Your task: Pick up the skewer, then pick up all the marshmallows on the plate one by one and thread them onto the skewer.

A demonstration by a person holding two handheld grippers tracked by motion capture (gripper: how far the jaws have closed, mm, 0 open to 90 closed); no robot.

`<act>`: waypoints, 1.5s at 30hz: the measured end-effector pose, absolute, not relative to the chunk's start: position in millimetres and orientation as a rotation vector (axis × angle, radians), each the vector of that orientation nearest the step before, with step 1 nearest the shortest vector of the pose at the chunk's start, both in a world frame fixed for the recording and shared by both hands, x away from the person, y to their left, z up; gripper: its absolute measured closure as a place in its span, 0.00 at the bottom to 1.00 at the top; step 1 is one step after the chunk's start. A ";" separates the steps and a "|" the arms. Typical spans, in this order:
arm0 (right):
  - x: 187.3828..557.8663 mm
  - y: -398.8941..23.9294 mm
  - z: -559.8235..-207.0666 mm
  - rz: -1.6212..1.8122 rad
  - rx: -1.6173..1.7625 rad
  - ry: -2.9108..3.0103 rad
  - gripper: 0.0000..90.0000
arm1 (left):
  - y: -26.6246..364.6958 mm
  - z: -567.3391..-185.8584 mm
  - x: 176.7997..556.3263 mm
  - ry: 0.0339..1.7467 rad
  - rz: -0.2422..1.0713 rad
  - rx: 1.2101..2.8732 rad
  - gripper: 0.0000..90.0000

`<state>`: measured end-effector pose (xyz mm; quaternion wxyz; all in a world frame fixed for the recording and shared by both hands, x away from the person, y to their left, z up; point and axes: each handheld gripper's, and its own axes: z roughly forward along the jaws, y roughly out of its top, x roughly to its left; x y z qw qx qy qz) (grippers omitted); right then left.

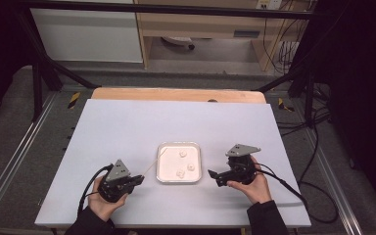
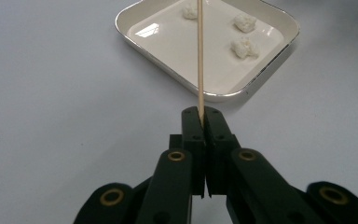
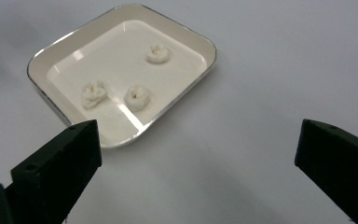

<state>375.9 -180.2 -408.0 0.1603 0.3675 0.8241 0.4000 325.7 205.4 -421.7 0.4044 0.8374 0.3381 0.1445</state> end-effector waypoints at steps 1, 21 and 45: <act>377.8 -177.2 -406.9 1.149 1.052 2.349 0.01 | 206.6 -422.1 325.4 0.857 0.366 2.112 0.98; 422.0 -128.3 -403.4 1.249 1.127 2.314 0.03 | 211.9 -425.0 321.8 0.863 0.365 2.056 0.98; 456.8 -85.6 -438.8 1.181 1.038 2.462 0.40 | 209.4 -429.8 324.9 0.862 0.343 2.072 0.98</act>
